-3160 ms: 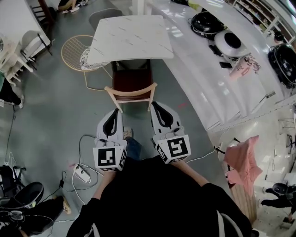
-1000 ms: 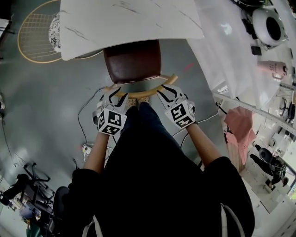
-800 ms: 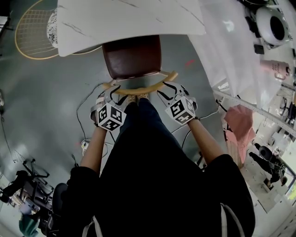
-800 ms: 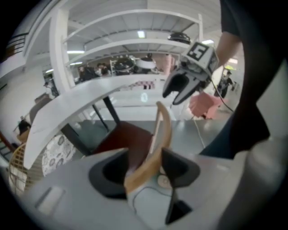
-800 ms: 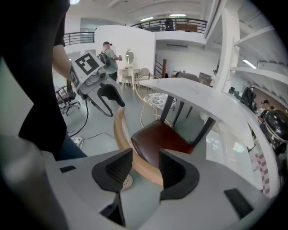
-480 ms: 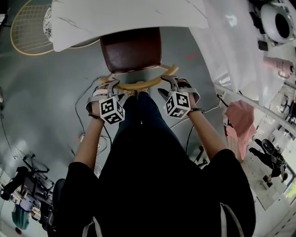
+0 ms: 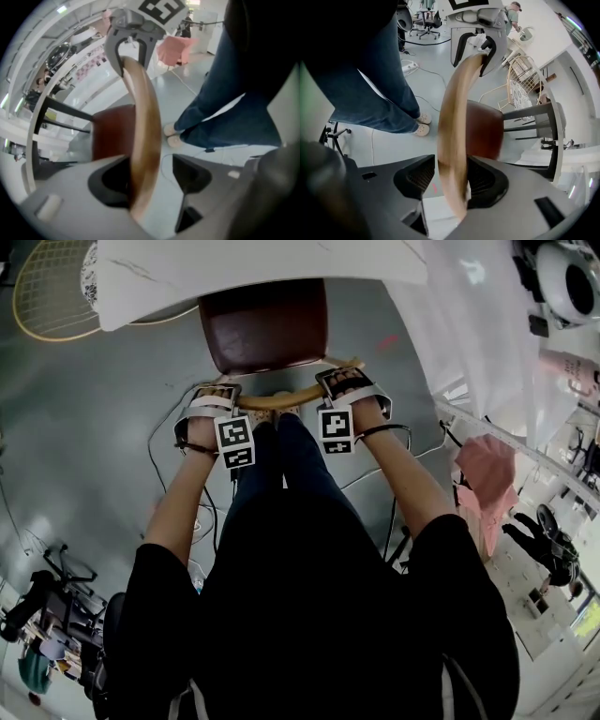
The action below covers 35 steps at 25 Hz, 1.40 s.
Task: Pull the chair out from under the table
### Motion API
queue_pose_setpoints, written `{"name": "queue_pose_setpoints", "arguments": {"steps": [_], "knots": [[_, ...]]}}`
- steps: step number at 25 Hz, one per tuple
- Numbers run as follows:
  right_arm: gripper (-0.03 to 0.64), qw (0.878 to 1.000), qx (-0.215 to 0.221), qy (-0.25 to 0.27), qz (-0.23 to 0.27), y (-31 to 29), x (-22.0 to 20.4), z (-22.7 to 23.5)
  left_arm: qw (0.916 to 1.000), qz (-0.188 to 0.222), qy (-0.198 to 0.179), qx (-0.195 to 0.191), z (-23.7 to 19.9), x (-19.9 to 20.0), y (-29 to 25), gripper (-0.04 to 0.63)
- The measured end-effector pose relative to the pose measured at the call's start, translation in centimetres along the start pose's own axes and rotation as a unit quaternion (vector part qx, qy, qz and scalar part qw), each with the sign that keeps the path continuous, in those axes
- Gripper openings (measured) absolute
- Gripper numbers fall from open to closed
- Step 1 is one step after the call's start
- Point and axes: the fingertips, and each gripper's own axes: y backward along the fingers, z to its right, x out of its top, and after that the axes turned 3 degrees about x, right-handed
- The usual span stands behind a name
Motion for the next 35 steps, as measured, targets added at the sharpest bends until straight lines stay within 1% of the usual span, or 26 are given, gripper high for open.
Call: {"name": "queue_pose_setpoints", "arguments": {"steps": [1,2,4,5,12,16,20,25,30,35], "knots": [[0.199,1.0,-0.006,0.0,-0.006,-0.2,-0.1,0.3,0.9999,-0.006,-0.005,0.007,-0.2,-0.1,-0.2,0.282],[0.171,1.0,-0.008,-0.002,-0.011,-0.3,-0.1,0.5,0.9998,-0.011,-0.01,0.015,-0.5,-0.2,-0.3,0.255],[0.166,1.0,-0.007,-0.004,-0.021,-0.4,-0.2,0.6,0.9994,-0.018,-0.017,0.023,-1.0,-0.2,-0.5,0.181],[0.163,1.0,-0.006,-0.002,-0.025,-0.4,-0.3,0.6,0.9994,-0.02,-0.017,0.021,-1.2,-0.2,-0.5,0.166],[0.155,0.999,0.007,0.012,-0.038,-0.3,0.0,-0.8,0.9988,-0.031,-0.038,0.003,-0.1,0.0,-0.4,0.156],[0.153,0.999,0.014,0.008,-0.037,0.1,0.8,-2.8,0.9984,-0.027,-0.05,-0.005,1.8,0.4,-0.2,0.155],[0.152,0.999,0.024,0.009,-0.033,0.6,1.6,-5.1,0.9982,-0.022,-0.054,-0.016,4.2,1.0,0.2,0.153],[0.152,0.999,0.024,0.006,-0.027,1.0,2.2,-7.7,0.9982,-0.026,-0.052,-0.015,6.7,1.8,0.5,0.155],[0.15,0.999,0.026,0.018,-0.023,1.5,2.9,-10.3,0.9983,-0.033,-0.042,-0.024,9.7,2.6,0.9,0.154],[0.15,0.999,0.035,0.029,-0.015,2.3,4.2,-14.6,0.998,-0.043,-0.038,-0.028,14.2,3.8,1.4,0.155]]}}
